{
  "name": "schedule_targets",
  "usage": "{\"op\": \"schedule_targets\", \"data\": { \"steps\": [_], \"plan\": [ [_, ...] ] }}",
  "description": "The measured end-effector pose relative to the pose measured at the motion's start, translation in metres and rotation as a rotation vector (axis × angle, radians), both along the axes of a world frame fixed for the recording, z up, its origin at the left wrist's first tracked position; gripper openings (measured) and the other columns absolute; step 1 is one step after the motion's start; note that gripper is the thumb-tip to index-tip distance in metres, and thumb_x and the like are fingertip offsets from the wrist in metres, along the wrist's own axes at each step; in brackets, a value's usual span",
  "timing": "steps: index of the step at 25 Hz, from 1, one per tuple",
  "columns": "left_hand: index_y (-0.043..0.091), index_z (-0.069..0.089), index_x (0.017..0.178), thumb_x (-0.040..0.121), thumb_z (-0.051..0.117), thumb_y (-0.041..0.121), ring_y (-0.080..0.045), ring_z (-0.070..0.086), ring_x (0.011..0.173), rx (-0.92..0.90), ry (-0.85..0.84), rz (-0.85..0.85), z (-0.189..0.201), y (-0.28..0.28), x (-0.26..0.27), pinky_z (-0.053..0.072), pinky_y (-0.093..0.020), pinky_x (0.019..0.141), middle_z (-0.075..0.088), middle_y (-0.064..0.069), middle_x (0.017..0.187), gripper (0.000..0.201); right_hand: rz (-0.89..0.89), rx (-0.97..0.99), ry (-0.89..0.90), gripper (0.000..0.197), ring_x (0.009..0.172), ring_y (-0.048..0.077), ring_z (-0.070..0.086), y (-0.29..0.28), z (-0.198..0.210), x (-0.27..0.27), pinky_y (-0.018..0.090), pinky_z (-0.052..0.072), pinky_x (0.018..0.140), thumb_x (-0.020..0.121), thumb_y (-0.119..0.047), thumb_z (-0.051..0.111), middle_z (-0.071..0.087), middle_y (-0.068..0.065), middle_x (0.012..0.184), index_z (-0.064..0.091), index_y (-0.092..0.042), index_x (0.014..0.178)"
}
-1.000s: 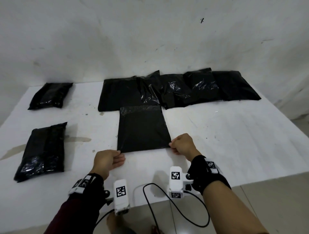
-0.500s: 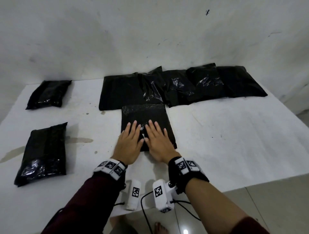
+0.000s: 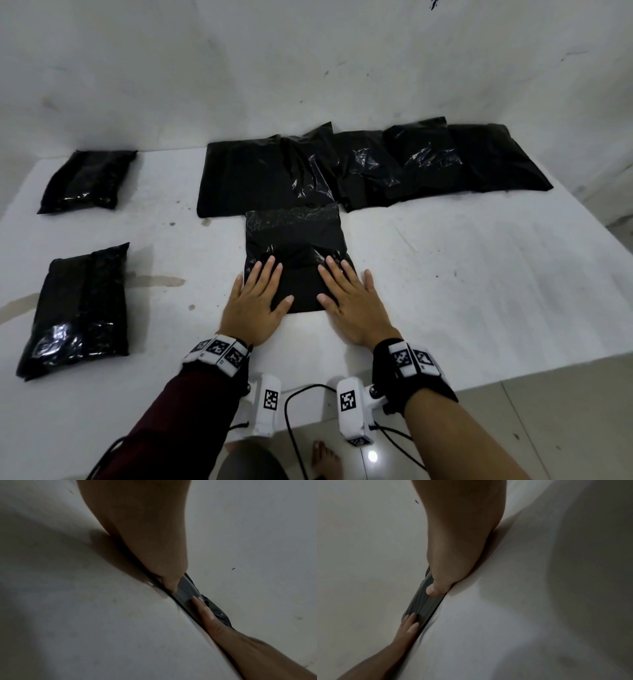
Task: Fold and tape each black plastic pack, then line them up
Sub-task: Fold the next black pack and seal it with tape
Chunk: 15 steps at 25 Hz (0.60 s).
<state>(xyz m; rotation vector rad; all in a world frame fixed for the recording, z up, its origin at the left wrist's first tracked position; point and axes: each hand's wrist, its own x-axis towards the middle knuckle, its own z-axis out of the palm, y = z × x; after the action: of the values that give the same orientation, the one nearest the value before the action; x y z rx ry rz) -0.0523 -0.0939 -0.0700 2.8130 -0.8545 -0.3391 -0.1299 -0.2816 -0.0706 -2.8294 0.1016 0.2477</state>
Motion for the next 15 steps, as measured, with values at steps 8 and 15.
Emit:
{"op": "schedule_targets", "data": {
  "steps": [8,15],
  "plan": [
    [0.025,-0.002,0.148,0.07,-0.002,0.067,-0.001,-0.023,0.134,-0.116,0.139,0.014,0.009,0.035,-0.002,-0.014,-0.035,0.112,-0.019,0.014,0.151,0.089,-0.122,0.167,-0.021,0.055,0.142,0.008,-0.018,-0.007,0.015,-0.002,0.039,-0.009,0.115,0.102,-0.034,0.025,-0.017,-0.013,0.155,-0.003,-0.027,0.15],
    [0.026,-0.003,0.149,0.069,-0.012,0.063,-0.005,-0.017,0.14,0.041,0.06,0.013,0.001,0.031,-0.013,-0.007,-0.036,0.115,-0.012,0.01,0.156,0.089,0.025,0.033,0.026,0.073,0.144,0.01,-0.016,0.001,0.003,-0.005,0.041,-0.014,0.113,0.084,-0.064,0.0,-0.014,-0.012,0.157,-0.004,-0.032,0.149]
  ]
}}
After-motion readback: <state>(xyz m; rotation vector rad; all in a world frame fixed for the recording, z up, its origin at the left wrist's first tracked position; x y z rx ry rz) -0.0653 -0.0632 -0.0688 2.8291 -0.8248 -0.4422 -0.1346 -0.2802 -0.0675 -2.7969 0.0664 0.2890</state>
